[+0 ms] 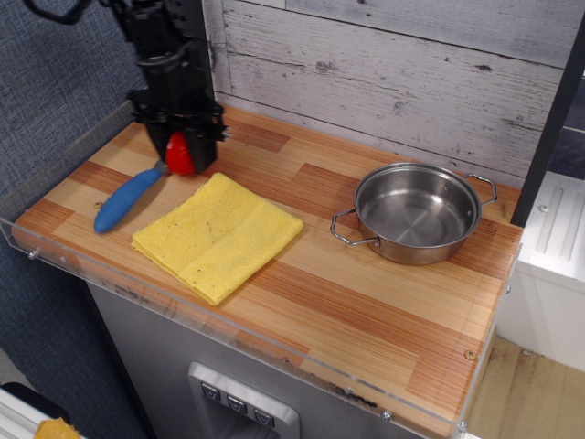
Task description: Place the red vegetable to the right front of the blue utensil.
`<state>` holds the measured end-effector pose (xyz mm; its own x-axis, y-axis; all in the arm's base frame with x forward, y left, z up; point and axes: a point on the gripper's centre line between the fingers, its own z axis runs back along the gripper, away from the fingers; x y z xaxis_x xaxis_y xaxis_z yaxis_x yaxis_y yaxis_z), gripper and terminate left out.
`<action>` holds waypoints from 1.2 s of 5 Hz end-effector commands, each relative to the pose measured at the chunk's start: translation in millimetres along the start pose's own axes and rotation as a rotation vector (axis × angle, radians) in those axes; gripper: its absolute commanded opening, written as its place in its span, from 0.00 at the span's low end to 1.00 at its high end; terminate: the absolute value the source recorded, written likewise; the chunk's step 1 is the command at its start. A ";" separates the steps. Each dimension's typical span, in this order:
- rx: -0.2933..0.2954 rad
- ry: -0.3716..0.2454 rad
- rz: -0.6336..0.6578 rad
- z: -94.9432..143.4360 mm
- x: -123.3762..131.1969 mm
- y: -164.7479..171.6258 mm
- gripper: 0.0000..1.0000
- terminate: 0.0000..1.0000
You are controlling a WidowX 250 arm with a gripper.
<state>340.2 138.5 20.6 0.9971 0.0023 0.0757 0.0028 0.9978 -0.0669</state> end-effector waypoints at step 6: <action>-0.003 -0.167 -0.037 81.7 -8.2 -9.1 1.00 0.00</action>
<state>332.6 125.9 91.8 0.9786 -0.0207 0.2046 0.0404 0.9949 -0.0928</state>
